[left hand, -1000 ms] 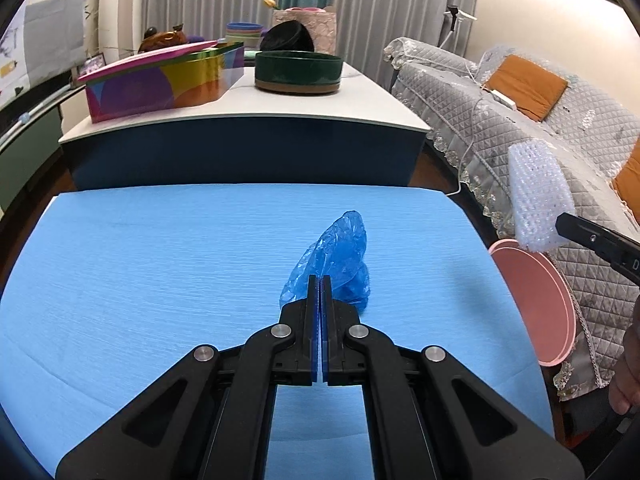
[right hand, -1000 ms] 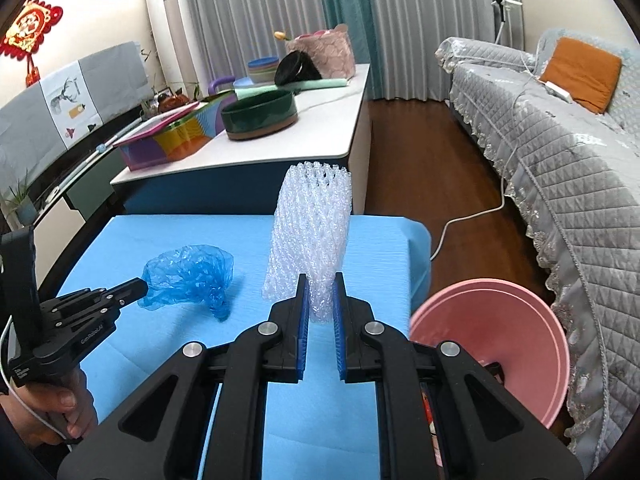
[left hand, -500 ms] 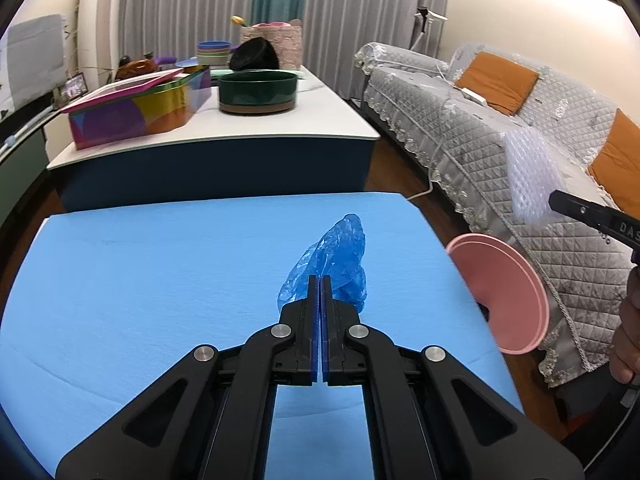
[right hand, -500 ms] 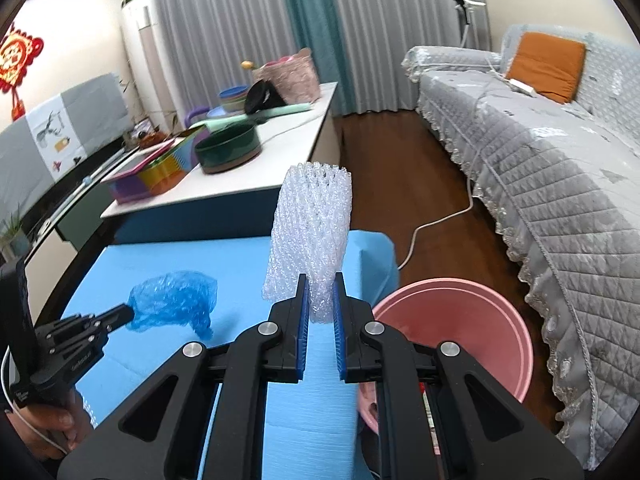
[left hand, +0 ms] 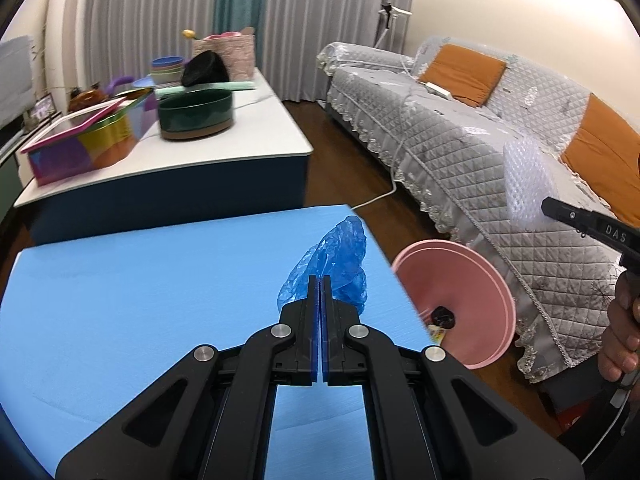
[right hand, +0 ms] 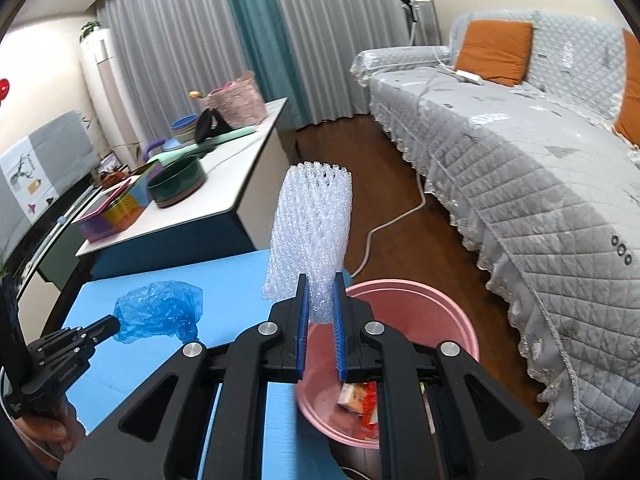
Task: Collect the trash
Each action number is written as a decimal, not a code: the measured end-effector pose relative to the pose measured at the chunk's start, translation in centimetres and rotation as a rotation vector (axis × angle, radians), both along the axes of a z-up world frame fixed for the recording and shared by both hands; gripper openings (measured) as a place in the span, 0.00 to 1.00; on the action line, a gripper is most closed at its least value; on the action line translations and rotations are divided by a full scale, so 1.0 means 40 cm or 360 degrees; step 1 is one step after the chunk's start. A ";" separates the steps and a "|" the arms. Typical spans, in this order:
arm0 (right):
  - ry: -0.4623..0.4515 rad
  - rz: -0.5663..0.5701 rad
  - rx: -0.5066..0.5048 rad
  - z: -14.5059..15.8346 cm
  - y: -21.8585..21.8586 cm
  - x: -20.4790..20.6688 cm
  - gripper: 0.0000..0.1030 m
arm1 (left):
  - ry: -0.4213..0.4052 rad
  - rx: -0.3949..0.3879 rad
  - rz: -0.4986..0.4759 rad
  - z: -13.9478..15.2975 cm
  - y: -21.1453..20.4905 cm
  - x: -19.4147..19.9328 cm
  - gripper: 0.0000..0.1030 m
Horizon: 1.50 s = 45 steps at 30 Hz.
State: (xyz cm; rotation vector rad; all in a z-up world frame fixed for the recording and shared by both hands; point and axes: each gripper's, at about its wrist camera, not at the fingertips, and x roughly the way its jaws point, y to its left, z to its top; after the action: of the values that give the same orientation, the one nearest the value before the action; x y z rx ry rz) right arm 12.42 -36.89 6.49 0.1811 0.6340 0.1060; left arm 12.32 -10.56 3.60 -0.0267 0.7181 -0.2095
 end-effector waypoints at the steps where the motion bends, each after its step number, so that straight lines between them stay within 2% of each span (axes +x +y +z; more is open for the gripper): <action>1: 0.0002 -0.0013 -0.0001 -0.002 -0.012 -0.001 0.11 | 0.0001 -0.0002 -0.0013 0.001 -0.014 0.004 0.00; 9: 0.0051 -0.0115 0.0024 -0.041 -0.106 -0.001 0.11 | 0.0011 -0.0017 -0.0146 -0.004 -0.144 0.046 0.00; 17: 0.0118 -0.0139 0.0016 -0.092 -0.148 0.036 0.11 | 0.0041 -0.0029 -0.0230 -0.030 -0.242 0.100 0.00; 31: 0.0247 -0.0146 0.0007 -0.198 -0.182 0.104 0.11 | 0.0162 -0.0008 -0.0309 -0.144 -0.356 0.183 0.00; 37: 0.0274 -0.0134 -0.0001 -0.220 -0.178 0.128 0.12 | 0.0199 -0.0003 -0.0318 -0.182 -0.377 0.208 0.00; 39: 0.0294 -0.0137 -0.0010 -0.228 -0.177 0.138 0.16 | 0.0226 0.0002 -0.0323 -0.194 -0.382 0.218 0.01; 40: 0.0318 -0.0144 -0.0016 -0.234 -0.176 0.144 0.18 | 0.0240 -0.0004 -0.0326 -0.199 -0.383 0.222 0.05; 41: 0.0332 -0.0152 -0.0018 -0.238 -0.177 0.148 0.35 | 0.0266 -0.0014 -0.0334 -0.206 -0.384 0.227 0.10; 42: 0.0333 -0.0169 -0.0021 -0.241 -0.178 0.150 0.49 | 0.0272 -0.0010 -0.0325 -0.209 -0.382 0.227 0.21; 45: 0.0337 -0.0195 -0.0029 -0.243 -0.181 0.152 0.54 | 0.0257 -0.0002 -0.0302 -0.209 -0.372 0.225 0.27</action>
State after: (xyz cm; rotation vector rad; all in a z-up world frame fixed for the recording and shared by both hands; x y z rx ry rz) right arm 18.50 -44.14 -3.23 0.2151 0.8327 -0.0379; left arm 21.33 -25.45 -4.74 0.0240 0.8820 -0.3925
